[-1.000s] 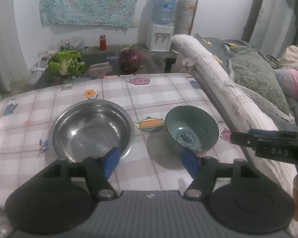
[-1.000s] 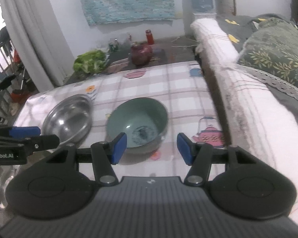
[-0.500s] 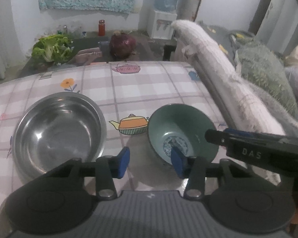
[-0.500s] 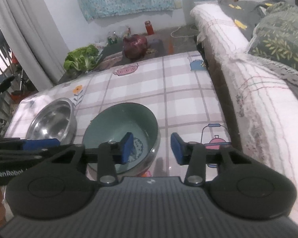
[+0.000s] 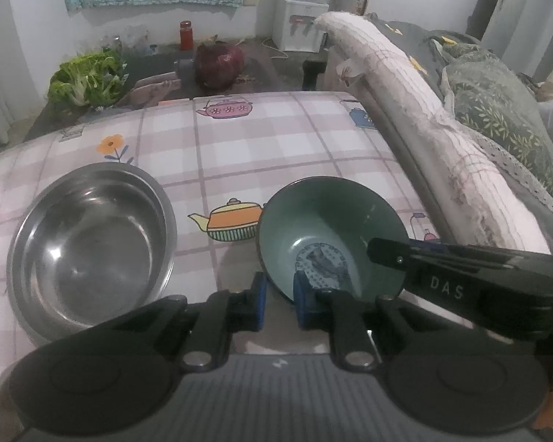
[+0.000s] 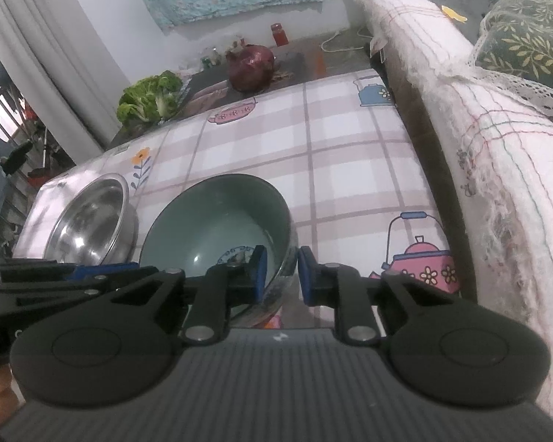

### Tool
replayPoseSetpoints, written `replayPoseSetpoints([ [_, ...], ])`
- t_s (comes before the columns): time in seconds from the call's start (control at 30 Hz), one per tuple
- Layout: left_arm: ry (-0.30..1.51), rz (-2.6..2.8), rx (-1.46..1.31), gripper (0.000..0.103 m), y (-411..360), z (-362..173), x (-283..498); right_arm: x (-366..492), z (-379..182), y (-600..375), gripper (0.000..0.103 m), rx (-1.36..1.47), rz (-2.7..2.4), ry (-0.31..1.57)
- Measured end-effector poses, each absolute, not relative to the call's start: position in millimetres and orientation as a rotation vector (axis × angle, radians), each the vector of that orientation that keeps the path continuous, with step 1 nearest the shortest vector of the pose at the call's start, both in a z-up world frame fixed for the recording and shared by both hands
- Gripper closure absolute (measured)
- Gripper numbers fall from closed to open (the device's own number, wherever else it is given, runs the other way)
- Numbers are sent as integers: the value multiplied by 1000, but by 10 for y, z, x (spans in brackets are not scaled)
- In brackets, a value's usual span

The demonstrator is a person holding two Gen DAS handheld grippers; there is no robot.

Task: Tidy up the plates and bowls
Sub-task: 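Close the left tool on the green bowl rim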

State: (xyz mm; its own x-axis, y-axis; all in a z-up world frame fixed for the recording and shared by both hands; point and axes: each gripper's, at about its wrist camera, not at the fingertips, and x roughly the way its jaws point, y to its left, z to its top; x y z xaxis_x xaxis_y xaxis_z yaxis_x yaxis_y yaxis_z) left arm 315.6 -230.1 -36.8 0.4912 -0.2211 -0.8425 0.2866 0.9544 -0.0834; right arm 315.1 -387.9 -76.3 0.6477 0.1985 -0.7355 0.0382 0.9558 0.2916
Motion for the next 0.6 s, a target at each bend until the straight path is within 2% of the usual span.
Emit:
replayPoseSetpoints([
  [0.4, 1045, -342, 42, 87, -2035, -318, 2820, 2812, -738, -3692, 85, 259, 152, 891],
  [0.6, 1053, -317, 75, 83, -2125, -386, 2882, 2799, -747, -3724, 83, 291, 151, 891],
])
